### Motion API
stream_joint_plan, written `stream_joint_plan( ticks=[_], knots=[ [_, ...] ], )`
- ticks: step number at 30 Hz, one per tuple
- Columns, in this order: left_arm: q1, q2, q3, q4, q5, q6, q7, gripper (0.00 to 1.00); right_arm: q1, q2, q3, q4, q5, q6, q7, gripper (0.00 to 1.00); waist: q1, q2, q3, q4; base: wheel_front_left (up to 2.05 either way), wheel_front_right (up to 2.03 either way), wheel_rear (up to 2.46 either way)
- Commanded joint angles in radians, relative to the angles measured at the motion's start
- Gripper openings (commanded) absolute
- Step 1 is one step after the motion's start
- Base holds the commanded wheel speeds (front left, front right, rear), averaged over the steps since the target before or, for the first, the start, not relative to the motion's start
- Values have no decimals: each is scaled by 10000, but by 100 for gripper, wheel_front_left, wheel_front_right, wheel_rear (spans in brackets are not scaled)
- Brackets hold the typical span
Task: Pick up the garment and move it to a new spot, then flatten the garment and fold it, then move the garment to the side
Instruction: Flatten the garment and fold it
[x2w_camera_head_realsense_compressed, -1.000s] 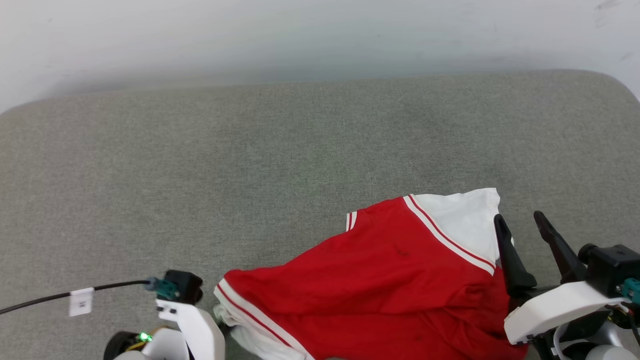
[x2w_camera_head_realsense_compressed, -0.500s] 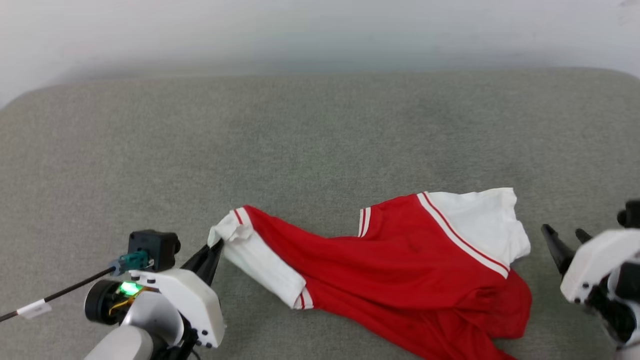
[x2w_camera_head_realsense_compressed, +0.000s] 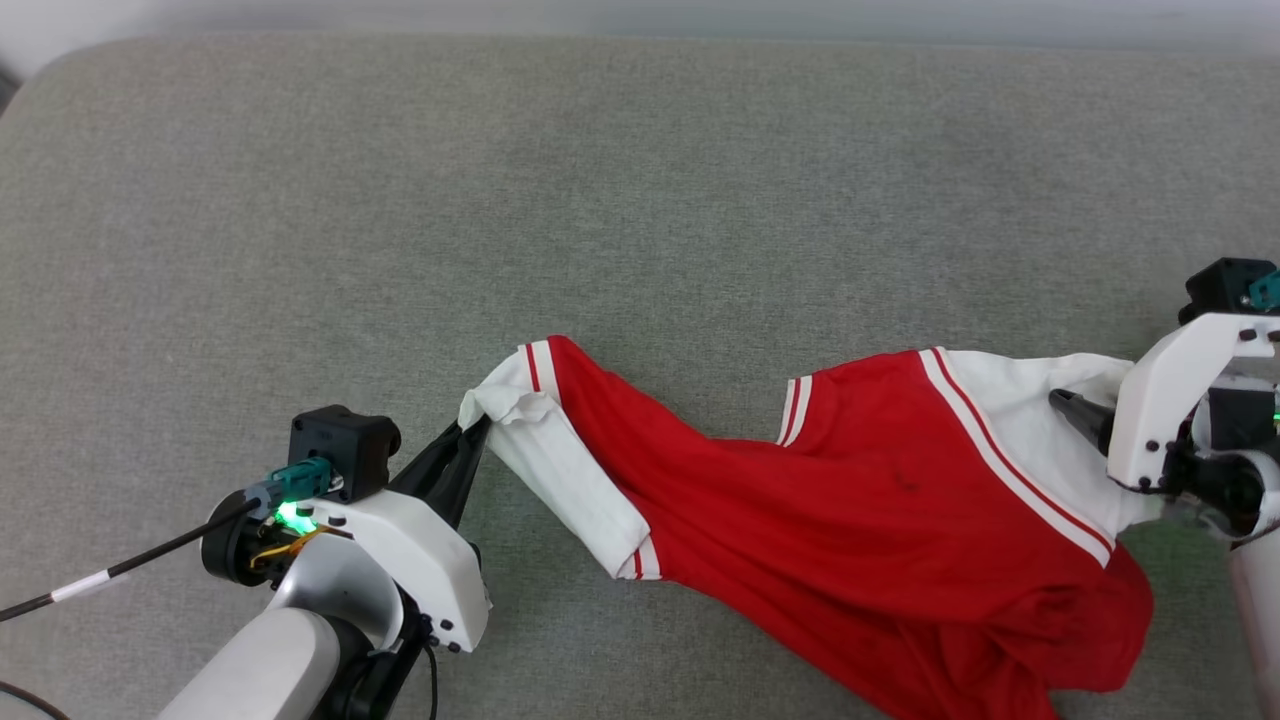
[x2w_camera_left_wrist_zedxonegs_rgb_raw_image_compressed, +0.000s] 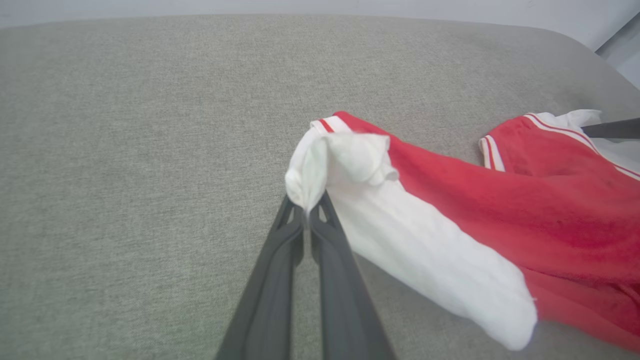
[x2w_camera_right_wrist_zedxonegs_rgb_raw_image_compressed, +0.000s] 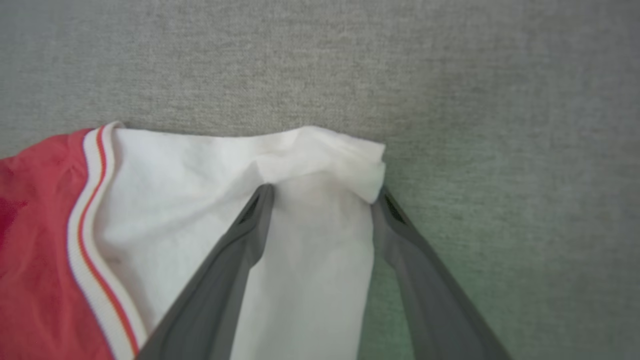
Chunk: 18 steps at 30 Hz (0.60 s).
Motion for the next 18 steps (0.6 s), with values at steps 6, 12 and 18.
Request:
stream_joint_plan(
  ticks=[6, 12, 18],
  knots=[
    [15, -49, 49, 205, -97, -56, -175, 0, 145, 211, 418, 1187, 254, -1, 1002, 0, -1, 0, 40, 100, 0, 0, 0],
    [76, 185, 247, 353, -184, -63, -280, 0, -397, -58, 709, 775, 311, -1, 539, 0, -1, 0, -314, -169, 0, 0, 0],
    [-709, 405, 569, 702, -327, -343, -190, 0, -1067, -483, 940, 110, -296, -3, -1033, 0, -1, 0, -896, -461, 0, 0, 0]
  ],
)
